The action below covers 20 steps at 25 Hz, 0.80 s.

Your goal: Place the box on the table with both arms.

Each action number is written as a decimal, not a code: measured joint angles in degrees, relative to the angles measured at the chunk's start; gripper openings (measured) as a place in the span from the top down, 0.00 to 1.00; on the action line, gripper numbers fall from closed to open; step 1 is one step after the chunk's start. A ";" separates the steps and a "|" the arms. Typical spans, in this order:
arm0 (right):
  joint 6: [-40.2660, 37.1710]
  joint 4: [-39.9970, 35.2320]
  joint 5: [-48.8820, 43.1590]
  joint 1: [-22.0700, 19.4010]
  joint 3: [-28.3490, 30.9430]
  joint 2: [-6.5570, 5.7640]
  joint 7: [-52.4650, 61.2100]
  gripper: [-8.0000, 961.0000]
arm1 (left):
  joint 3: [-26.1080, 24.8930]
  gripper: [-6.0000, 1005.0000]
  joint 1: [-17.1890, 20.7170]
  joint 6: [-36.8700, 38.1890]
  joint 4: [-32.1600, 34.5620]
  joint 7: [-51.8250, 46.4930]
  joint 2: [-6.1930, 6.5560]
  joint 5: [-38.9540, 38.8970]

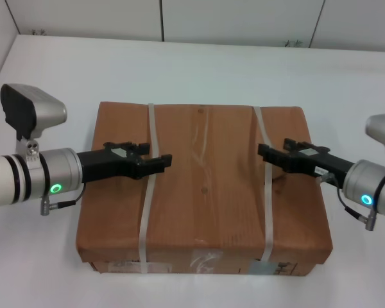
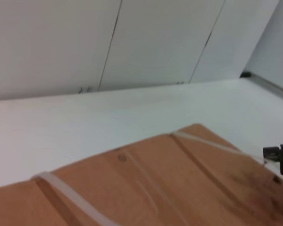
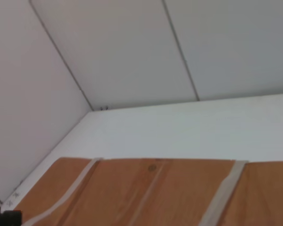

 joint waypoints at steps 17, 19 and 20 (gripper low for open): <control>-39.82 -15.98 -1.43 -6.12 -2.34 -0.39 -3.69 0.19 | 0.66 0.33 3.37 31.78 -1.02 12.67 4.24 -3.19; -44.46 -18.68 -1.48 -5.84 -5.92 -0.48 -3.70 0.19 | 0.73 0.33 3.35 37.40 -1.47 15.91 4.60 -1.27; -46.26 -19.80 -1.49 -5.66 -7.79 -0.50 -3.71 0.19 | 0.73 0.33 3.30 39.37 -1.78 16.93 4.62 -0.50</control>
